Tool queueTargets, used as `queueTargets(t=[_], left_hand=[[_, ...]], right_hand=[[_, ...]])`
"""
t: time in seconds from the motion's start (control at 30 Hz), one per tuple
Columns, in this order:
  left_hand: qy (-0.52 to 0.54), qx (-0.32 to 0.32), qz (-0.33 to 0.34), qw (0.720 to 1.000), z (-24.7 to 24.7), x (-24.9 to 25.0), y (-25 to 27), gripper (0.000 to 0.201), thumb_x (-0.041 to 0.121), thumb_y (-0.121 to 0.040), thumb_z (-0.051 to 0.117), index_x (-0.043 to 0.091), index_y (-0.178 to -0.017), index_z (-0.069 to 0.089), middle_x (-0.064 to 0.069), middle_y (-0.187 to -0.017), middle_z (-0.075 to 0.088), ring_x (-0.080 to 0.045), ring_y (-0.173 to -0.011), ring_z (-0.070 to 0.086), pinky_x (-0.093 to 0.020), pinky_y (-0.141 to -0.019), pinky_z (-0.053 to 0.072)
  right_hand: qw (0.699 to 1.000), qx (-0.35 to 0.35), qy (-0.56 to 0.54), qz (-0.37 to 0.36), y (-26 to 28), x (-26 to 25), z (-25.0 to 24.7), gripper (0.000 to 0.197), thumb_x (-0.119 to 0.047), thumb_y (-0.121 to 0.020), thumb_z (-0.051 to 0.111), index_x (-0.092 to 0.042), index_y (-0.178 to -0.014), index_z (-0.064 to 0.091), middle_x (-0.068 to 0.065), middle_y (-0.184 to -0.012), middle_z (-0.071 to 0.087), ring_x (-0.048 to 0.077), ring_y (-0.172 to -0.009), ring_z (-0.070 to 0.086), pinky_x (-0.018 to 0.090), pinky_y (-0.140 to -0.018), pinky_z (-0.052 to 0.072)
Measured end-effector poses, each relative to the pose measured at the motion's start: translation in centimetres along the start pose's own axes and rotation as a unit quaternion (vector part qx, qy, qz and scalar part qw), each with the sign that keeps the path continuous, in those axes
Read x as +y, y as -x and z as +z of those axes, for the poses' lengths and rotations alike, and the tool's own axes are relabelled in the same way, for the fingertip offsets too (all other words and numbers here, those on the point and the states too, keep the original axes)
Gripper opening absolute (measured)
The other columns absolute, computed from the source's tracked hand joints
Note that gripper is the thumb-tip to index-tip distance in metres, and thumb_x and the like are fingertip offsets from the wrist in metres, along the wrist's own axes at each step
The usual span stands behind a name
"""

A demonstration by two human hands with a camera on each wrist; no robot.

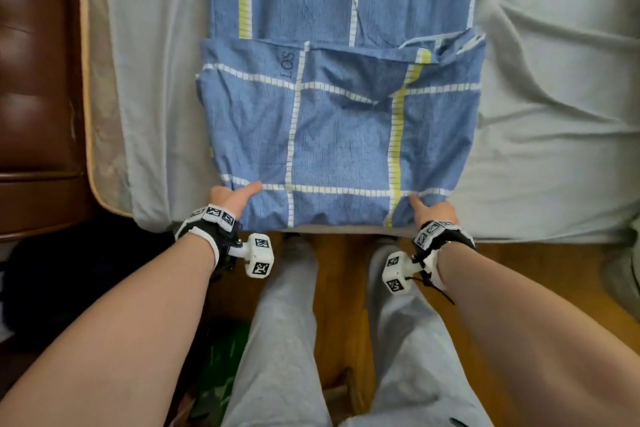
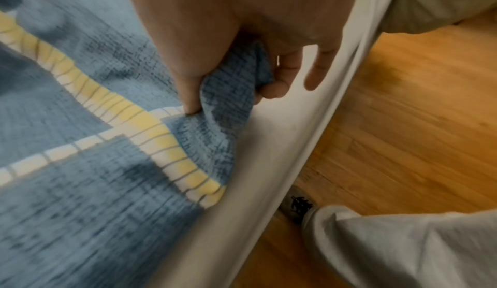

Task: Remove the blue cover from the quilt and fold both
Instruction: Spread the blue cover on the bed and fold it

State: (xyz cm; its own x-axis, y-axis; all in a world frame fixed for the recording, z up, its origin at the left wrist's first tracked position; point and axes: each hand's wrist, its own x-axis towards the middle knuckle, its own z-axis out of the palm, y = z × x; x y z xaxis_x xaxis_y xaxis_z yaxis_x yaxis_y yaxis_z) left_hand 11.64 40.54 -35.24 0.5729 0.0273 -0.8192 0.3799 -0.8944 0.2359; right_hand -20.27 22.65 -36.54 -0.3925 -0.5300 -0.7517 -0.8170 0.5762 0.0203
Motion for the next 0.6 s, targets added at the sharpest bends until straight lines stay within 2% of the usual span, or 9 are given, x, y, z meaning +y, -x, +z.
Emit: queueTargets(t=[0.07, 0.13, 0.23, 0.3, 0.37, 0.47, 0.6], left_hand=[[-0.008, 0.004, 0.009, 1.000, -0.7, 0.0, 0.7, 0.059, 0.027, -0.078, 0.080, -0.006, -0.122, 0.058, -0.015, -0.113, 0.063, -0.027, -0.096, 0.059, -0.025, -0.077, 0.041], [-0.036, 0.005, 0.014, 0.999, -1.6, 0.0, 1.5, 0.054, 0.018, -0.081, 0.076, -0.007, -0.123, 0.054, -0.018, -0.120, 0.060, -0.031, -0.105, 0.059, -0.028, -0.079, 0.041], [-0.038, 0.015, 0.042, 0.998, -3.0, -0.4, 2.3, 0.056, 0.014, -0.082, 0.073, -0.004, -0.128, 0.047, -0.023, -0.128, 0.057, -0.037, -0.113, 0.058, -0.037, -0.094, 0.048], [-0.049, 0.024, 0.054, 0.997, -4.0, -0.8, 3.4, 0.054, 0.015, -0.087, 0.068, -0.001, -0.130, 0.040, -0.024, -0.129, 0.054, -0.042, -0.110, 0.058, -0.047, -0.092, 0.051], [-0.060, 0.034, 0.071, 0.995, -5.0, -1.4, 4.3, 0.045, 0.012, -0.090, 0.063, -0.001, -0.128, 0.042, -0.024, -0.126, 0.056, -0.043, -0.108, 0.059, -0.045, -0.089, 0.051], [-0.059, 0.039, 0.095, 0.993, -6.5, -3.0, 5.4, 0.040, 0.011, -0.088, 0.062, 0.000, -0.123, 0.047, -0.023, -0.124, 0.059, -0.042, -0.108, 0.059, -0.047, -0.093, 0.050], [-0.098, 0.033, 0.087, 0.991, -7.4, -6.8, 8.9, 0.043, 0.013, -0.087, 0.064, -0.001, -0.125, 0.049, -0.024, -0.125, 0.058, -0.042, -0.111, 0.058, -0.042, -0.094, 0.048]], right_hand=[[1.000, 0.015, 0.004, -0.007, 1.4, -0.3, 0.3, 0.053, -0.051, -0.090, 0.057, -0.006, -0.118, 0.056, 0.018, -0.118, 0.063, 0.038, -0.107, 0.060, 0.038, -0.086, 0.047], [1.000, 0.026, -0.001, -0.011, 3.4, -0.7, 0.4, 0.042, -0.037, -0.095, 0.054, -0.004, -0.121, 0.055, 0.018, -0.120, 0.061, 0.037, -0.110, 0.059, 0.036, -0.081, 0.042], [0.998, 0.038, 0.009, -0.041, 6.5, -1.0, 0.3, 0.045, -0.029, -0.096, 0.052, 0.000, -0.131, 0.049, 0.019, -0.128, 0.056, 0.035, -0.116, 0.055, 0.041, -0.090, 0.042], [0.998, 0.036, 0.019, -0.053, 7.9, -0.4, 0.3, 0.044, -0.026, -0.094, 0.054, 0.000, -0.130, 0.051, 0.019, -0.126, 0.058, 0.035, -0.115, 0.056, 0.041, -0.090, 0.044], [0.998, 0.029, 0.027, -0.055, 9.1, 0.4, 0.0, 0.039, -0.022, -0.093, 0.055, 0.000, -0.126, 0.053, 0.020, -0.122, 0.060, 0.035, -0.113, 0.058, 0.038, -0.085, 0.044], [0.998, 0.024, 0.017, -0.060, 11.3, 1.9, -1.0, 0.036, -0.017, -0.091, 0.057, -0.001, -0.123, 0.053, 0.021, -0.121, 0.062, 0.037, -0.111, 0.060, 0.035, -0.080, 0.043], [0.996, 0.001, 0.015, -0.083, 13.6, 6.8, -2.2, 0.041, -0.020, -0.094, 0.056, -0.002, -0.130, 0.053, 0.018, -0.128, 0.059, 0.034, -0.118, 0.057, 0.036, -0.088, 0.046]])
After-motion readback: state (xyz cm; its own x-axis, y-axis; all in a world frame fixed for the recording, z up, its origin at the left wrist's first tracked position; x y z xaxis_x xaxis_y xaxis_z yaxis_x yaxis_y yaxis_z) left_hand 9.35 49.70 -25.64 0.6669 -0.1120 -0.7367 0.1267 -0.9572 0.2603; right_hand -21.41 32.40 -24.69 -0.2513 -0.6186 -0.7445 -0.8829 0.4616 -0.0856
